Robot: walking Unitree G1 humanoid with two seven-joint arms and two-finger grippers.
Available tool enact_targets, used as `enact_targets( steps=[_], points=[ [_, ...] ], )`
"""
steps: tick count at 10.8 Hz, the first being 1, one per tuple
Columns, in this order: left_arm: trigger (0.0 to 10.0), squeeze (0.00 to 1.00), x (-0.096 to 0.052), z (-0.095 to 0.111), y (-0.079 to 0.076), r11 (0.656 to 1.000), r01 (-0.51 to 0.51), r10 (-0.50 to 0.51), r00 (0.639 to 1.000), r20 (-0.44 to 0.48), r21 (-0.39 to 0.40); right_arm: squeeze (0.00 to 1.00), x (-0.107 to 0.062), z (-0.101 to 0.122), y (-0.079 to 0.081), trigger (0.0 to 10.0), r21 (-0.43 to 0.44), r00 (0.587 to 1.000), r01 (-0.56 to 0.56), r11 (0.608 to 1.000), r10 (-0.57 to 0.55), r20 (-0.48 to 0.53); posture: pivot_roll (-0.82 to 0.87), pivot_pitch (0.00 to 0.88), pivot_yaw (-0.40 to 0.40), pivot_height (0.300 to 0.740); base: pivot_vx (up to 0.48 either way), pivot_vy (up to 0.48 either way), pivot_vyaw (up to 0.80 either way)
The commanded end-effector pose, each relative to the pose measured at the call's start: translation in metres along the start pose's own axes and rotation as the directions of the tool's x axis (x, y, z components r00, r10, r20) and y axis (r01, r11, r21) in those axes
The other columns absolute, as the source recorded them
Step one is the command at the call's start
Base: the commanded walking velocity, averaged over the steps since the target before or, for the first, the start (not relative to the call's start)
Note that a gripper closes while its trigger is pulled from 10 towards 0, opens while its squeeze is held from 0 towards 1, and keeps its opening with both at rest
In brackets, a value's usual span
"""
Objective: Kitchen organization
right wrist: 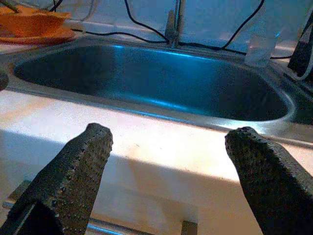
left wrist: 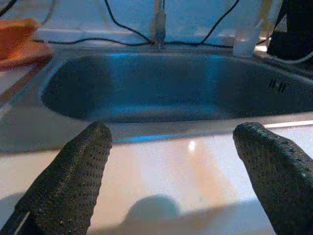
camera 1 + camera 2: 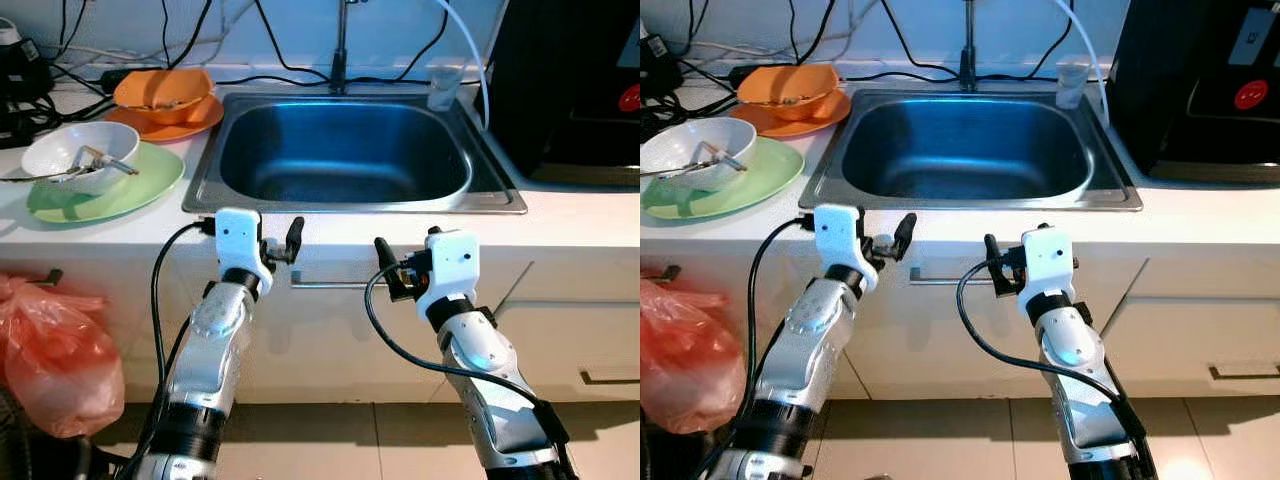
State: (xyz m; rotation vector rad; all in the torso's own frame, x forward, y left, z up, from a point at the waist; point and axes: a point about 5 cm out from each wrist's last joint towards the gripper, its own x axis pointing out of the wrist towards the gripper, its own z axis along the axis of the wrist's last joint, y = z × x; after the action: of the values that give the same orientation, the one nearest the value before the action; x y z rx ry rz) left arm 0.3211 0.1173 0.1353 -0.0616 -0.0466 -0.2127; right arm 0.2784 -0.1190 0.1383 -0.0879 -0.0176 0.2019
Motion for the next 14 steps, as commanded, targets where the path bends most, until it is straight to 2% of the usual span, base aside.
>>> enact_targets(
  steps=[1,6,9,11,14],
  points=[
    [10.0,0.0,0.0031,0.0032,-0.0003,1.0,-0.004,0.004,1.0,0.01,-0.002,0.0,0.0023,0.0075,0.0003,10.0,-0.017,1.0,0.003,1.0,-0.003,0.026,-0.09,0.0,0.047,0.74,0.0,0.0,0.0],
    [10.0,0.0,0.0067,0.0032,0.0042,1.0,-0.012,0.012,1.0,0.002,0.013,0.0,0.0063,0.0092,0.007,10.0,-0.024,0.999,-0.016,1.0,0.017,0.039,-0.1,0.0,0.082,0.74,0.0,-0.286,0.0],
    [10.0,0.0,0.0073,0.0021,0.0034,1.0,-0.013,0.013,1.0,0.0,0.01,0.0,0.0055,0.009,0.0065,10.0,-0.029,0.999,-0.021,0.999,0.022,0.037,-0.1,0.0,0.075,0.74,0.0,-0.319,0.0],
    [10.0,0.0,0.0066,-0.0018,0.0065,0.999,-0.035,0.036,0.999,-0.018,0.024,0.0,0.0049,0.0085,0.0068,10.0,-0.033,0.999,-0.026,0.999,0.027,0.035,-0.1,0.0,0.067,0.74,0.0,0.0,0.0],
    [10.0,0.0,0.0065,-0.0017,0.0062,0.999,-0.038,0.038,0.999,-0.008,-0.011,0.0,0.0053,0.0084,0.0064,10.0,-0.038,0.999,-0.031,0.999,0.032,0.031,-0.1,0.0,0.061,0.74,0.0,-0.195,0.0]
  ],
)
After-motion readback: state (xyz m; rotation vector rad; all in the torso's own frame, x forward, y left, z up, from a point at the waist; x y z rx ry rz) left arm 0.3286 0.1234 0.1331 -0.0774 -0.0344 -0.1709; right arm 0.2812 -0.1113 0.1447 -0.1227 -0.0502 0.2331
